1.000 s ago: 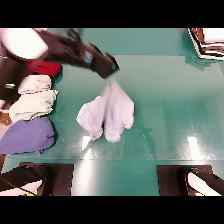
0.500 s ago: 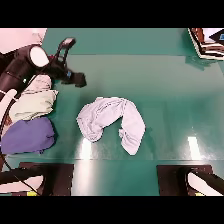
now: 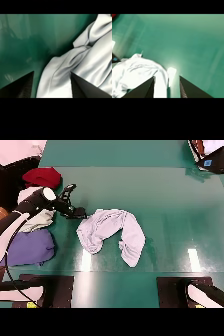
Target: Fold the shirts.
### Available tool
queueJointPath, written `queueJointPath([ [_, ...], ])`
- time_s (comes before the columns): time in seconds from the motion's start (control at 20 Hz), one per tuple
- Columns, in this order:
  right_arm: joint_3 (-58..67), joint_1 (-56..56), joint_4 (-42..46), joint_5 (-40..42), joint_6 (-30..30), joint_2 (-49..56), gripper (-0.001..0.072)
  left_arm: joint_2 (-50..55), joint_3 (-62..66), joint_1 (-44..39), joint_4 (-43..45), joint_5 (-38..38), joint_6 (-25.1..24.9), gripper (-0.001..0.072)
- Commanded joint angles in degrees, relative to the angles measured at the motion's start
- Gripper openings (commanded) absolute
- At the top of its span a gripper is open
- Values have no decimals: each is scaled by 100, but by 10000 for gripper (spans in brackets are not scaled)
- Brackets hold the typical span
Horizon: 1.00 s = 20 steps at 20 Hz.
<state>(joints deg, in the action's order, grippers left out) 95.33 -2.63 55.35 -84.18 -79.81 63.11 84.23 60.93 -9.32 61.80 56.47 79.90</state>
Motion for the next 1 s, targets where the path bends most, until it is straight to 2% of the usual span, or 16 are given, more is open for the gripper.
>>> queueJointPath([
  [0.0,-424,-2,-186,44,-15,0,361,142,-92,-22,-409,-90,-153,528],
  [0.05,-522,-2,-179,63,-15,0,361,142,-92,-39,-417,-94,-151,505],
  [0.2,-800,-2,-160,122,-15,0,361,140,-90,-164,-435,-155,-240,26],
  [0.45,-2216,46,223,-153,-33,-2,361,-179,621,0,-162,-85,-236,20],
  [0.5,-2721,44,293,-138,-33,0,376,-249,852,9,-76,-70,-238,20],
  [0.55,-3230,-2,328,-81,-31,2,457,-319,1032,9,-39,-52,-238,20],
  [0.6,-3770,-81,313,74,-31,2,518,-354,1193,9,-44,-37,-238,20],
  [0.8,-5617,-929,-120,1554,-28,7,511,-363,1340,7,-52,-114,-236,21],
  [0.95,-5982,-1624,-496,2190,-28,382,511,-365,1340,7,-52,-133,-236,21],
])
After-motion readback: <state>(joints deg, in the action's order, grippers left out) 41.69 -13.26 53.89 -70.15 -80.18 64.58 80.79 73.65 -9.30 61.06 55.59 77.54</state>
